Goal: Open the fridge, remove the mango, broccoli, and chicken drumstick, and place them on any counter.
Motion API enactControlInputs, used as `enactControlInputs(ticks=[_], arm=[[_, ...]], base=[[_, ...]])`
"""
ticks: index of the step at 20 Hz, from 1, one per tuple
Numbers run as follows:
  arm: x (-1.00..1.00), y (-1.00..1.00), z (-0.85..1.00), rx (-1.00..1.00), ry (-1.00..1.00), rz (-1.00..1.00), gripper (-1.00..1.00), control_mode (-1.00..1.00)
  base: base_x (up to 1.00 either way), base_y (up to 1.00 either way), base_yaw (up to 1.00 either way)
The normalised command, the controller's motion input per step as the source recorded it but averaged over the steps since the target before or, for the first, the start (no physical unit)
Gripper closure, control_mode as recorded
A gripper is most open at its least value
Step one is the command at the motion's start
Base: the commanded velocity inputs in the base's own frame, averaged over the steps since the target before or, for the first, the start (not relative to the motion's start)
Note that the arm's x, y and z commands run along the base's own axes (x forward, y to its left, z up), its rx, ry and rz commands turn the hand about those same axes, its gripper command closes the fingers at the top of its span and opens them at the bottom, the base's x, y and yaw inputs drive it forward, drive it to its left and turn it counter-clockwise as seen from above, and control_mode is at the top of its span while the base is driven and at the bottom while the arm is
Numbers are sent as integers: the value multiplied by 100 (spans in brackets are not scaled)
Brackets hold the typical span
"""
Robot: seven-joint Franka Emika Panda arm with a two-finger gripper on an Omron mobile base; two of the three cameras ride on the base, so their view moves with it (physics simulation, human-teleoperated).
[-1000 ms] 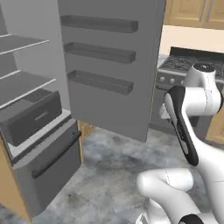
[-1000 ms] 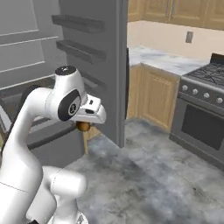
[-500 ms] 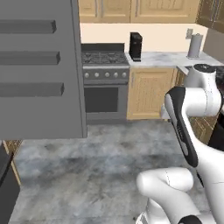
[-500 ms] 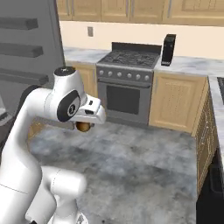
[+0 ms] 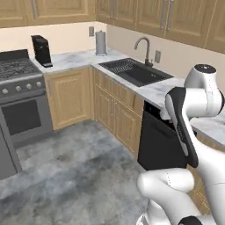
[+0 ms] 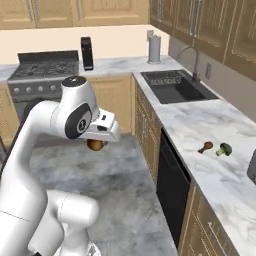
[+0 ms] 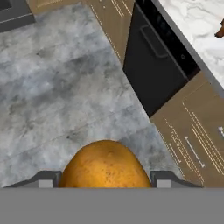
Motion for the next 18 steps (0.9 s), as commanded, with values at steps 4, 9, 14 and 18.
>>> enactControlInputs(ticks=[4,9,14,18], arm=[[0,0,0,0,0,0,100,100],[0,0,0,0,0,0,100,100],[0,0,0,0,0,0,100,100],[38,11,-7,0,0,-14,100,-100]], base=[[-7,-48,-76],[1,-42,-71],[39,-3,-58],[37,8,-21]])
